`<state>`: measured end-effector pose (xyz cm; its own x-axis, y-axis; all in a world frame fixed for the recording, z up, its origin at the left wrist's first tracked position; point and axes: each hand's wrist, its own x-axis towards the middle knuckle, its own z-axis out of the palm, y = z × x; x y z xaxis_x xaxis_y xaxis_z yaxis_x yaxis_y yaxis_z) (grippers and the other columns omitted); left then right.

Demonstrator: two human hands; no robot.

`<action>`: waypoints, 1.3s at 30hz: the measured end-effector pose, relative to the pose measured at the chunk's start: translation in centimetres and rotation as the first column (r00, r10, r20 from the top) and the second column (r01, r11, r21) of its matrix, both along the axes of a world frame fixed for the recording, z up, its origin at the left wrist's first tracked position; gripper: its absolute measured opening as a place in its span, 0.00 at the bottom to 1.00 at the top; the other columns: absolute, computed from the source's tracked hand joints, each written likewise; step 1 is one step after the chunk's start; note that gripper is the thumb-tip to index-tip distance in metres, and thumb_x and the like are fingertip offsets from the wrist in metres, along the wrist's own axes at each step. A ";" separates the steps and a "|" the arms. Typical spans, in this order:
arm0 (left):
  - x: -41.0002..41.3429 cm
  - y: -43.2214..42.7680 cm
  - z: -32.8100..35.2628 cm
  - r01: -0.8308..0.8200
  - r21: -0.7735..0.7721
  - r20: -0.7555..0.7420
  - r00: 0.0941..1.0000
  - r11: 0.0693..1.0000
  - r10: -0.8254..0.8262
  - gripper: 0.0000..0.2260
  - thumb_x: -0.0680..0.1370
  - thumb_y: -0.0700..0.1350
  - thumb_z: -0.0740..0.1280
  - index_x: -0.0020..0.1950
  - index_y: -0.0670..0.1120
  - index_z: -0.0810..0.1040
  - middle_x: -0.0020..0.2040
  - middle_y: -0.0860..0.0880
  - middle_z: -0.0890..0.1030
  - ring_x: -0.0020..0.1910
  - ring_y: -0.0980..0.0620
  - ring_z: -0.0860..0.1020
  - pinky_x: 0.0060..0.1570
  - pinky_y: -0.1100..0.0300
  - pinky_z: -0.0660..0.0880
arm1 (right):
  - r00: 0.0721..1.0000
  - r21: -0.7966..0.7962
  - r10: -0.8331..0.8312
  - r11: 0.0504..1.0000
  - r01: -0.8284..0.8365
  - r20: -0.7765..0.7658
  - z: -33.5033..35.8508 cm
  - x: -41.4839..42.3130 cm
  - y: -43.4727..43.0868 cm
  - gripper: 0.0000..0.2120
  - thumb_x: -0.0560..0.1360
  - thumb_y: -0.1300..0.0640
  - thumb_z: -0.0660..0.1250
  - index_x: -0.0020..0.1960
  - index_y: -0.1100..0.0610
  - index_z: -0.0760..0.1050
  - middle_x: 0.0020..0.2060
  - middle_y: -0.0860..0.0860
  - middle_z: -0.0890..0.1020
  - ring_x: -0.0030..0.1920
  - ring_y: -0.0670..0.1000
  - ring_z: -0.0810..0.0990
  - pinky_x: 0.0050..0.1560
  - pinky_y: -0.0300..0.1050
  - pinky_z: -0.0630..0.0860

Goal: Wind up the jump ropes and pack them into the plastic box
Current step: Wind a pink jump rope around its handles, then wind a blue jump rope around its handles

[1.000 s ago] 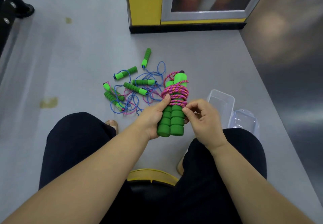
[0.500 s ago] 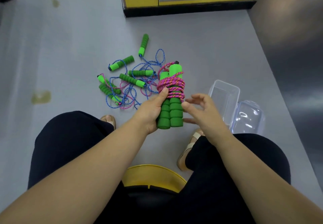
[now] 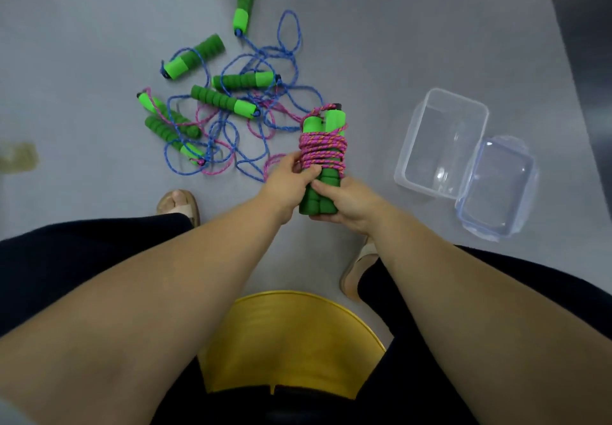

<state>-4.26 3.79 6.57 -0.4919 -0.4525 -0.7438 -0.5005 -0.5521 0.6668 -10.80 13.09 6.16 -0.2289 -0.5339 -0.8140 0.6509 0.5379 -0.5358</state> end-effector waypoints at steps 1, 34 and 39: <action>-0.1 0.0 -0.4 -0.003 -0.004 -0.013 1.000 1.000 0.003 0.20 0.78 0.34 0.62 0.70 0.37 0.65 0.62 0.40 0.76 0.58 0.47 0.75 0.60 0.56 0.72 | 1.000 -0.003 -0.003 1.000 0.003 -0.002 -0.3 -0.2 0.1 0.04 0.78 0.59 0.63 0.51 0.53 0.73 0.45 0.52 0.81 0.45 0.51 0.80 0.48 0.49 0.78; -3.7 -12.8 -16.8 0.706 -0.605 0.667 0.702 0.367 -0.250 0.21 0.76 0.43 0.62 0.70 0.47 0.68 0.71 0.44 0.64 0.68 0.42 0.62 0.67 0.53 0.59 | 0.318 0.440 0.511 0.856 -0.271 -0.799 -17.8 -7.3 -10.2 0.27 0.72 0.60 0.63 0.71 0.58 0.64 0.72 0.57 0.60 0.72 0.58 0.57 0.71 0.47 0.54; -3.2 -17.0 -17.0 0.754 -0.476 0.645 0.649 0.452 -0.404 0.26 0.78 0.43 0.62 0.75 0.48 0.58 0.76 0.46 0.58 0.74 0.43 0.57 0.72 0.51 0.55 | 0.446 0.547 0.652 0.758 -0.355 -0.613 -19.7 -8.8 -16.4 0.32 0.76 0.49 0.62 0.75 0.56 0.54 0.73 0.56 0.58 0.72 0.59 0.57 0.72 0.53 0.57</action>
